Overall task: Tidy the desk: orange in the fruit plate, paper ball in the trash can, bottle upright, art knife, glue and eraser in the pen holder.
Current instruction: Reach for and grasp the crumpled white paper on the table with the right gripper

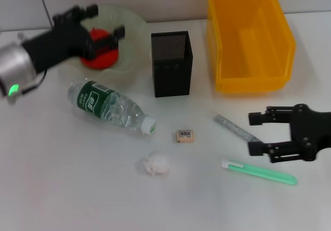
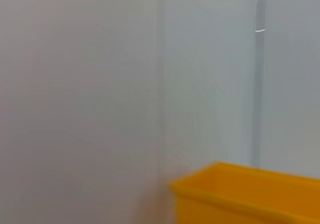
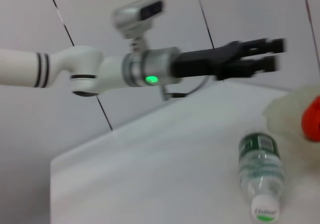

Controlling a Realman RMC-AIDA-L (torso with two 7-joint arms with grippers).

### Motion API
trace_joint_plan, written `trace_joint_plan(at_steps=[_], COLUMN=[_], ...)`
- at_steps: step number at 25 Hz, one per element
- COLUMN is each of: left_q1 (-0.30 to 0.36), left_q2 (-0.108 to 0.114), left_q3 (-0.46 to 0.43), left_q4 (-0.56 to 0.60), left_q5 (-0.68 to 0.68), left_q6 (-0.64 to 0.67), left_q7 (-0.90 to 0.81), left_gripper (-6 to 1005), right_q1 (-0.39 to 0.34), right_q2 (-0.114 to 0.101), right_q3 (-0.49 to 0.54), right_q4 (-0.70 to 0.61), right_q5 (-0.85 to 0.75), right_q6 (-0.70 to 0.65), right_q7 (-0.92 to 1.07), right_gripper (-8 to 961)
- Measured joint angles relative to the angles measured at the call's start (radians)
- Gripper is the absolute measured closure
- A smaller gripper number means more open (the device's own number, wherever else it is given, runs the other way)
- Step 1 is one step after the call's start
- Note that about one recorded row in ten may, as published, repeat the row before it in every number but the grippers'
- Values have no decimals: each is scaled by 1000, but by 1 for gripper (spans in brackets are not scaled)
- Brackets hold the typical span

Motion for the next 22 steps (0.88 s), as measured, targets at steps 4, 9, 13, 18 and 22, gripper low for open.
trace_joint_plan(at_steps=[4, 9, 13, 18, 22], left_q1=[166, 264, 364, 368, 365], left_q2=[3, 5, 22, 19, 18], left_q3=[84, 153, 237, 236, 234], left_q4=[36, 60, 77, 83, 95], left_q5=[1, 1, 4, 59, 75], left_q6=[199, 271, 335, 339, 335], left_q7=[42, 83, 115, 108, 94], left_gripper=[187, 168, 170, 173, 175], right_q1=[39, 161, 246, 301, 306], right_q2=[-12, -40, -30, 4, 12], right_q3=[-31, -137, -321, -548, -696], right_q4=[-214, -424, -517, -562, -575], right_q5=[-36, -113, -163, -218, -253], right_q6=[-113, -239, -212, -105, -9], right_q7=[189, 481, 649, 728, 769], right_gripper=[161, 162, 162, 163, 164])
